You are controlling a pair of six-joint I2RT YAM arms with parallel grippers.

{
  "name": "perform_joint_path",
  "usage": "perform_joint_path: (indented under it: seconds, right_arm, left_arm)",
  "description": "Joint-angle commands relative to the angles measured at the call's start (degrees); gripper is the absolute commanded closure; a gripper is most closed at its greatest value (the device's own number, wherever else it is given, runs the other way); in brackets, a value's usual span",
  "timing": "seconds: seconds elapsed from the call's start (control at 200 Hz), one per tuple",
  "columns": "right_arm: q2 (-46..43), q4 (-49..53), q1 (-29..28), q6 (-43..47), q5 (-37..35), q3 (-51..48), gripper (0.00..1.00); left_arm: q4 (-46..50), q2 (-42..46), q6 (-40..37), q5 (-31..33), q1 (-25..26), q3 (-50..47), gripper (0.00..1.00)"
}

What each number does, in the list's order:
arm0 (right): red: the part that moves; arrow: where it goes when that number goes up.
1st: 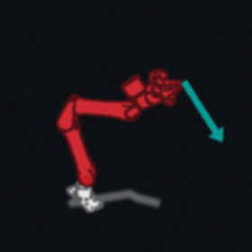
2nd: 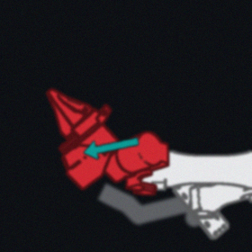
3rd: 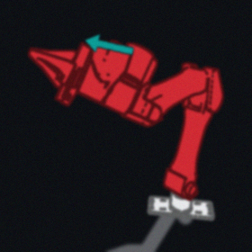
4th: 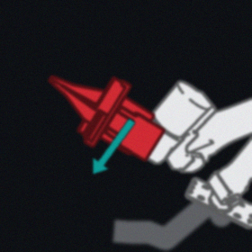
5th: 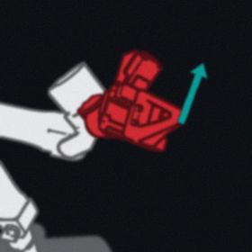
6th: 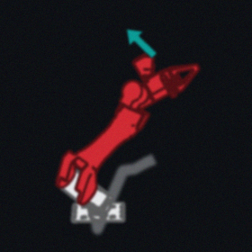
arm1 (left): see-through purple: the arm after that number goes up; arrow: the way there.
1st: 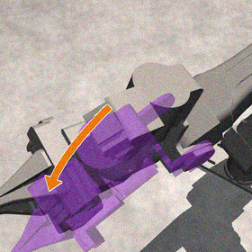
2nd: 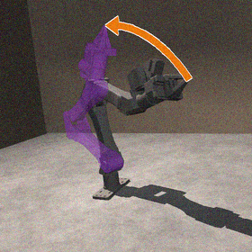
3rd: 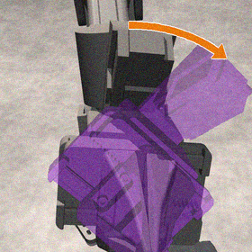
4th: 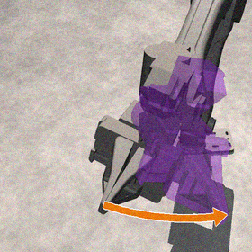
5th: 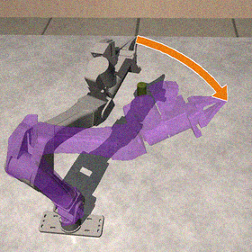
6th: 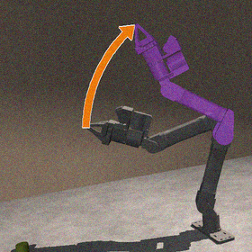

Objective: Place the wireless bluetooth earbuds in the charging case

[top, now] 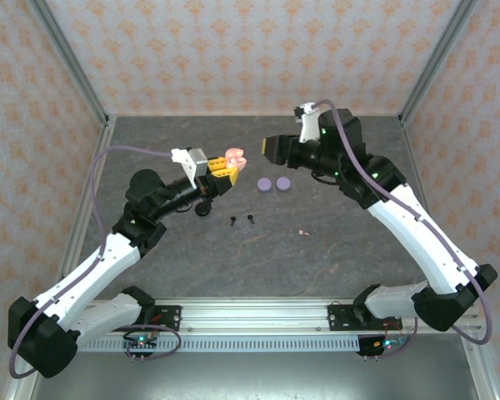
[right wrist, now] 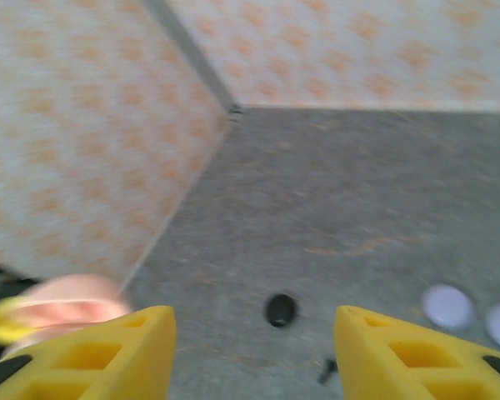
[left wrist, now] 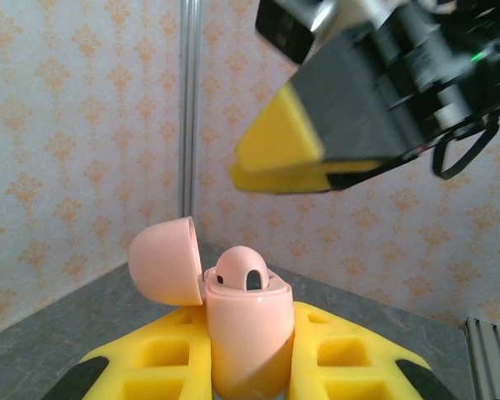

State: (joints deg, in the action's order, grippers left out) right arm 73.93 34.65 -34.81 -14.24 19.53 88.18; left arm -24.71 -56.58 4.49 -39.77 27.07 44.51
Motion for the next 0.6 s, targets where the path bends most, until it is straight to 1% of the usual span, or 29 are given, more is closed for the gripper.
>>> perform_joint_path:
  seconds: [0.0,0.115,0.3,0.415,0.596]
  right_arm:
    - [1.48,13.89,2.71,-2.63,-5.06,-3.63,0.49]
    - [4.08,17.93,3.32,-1.09,-8.60,-10.01,0.50]
    - [10.60,16.94,3.31,0.63,-10.38,-18.40,0.55]
    - [15.25,15.71,3.34,2.36,-11.43,-20.78,0.57]
    - [21.08,12.76,3.34,4.11,-10.79,-22.53,0.58]
  left_arm:
    - [-0.69,1.56,-0.92,0.84,0.35,0.14,1.00]
    - [-0.69,1.56,-0.98,0.82,0.34,0.09,1.00]
    - [-0.40,1.47,-0.98,0.90,0.34,0.40,1.00]
    - [0.12,1.47,-1.19,0.88,0.33,0.55,1.00]
    - [0.80,1.56,-1.43,1.06,0.36,0.58,1.00]
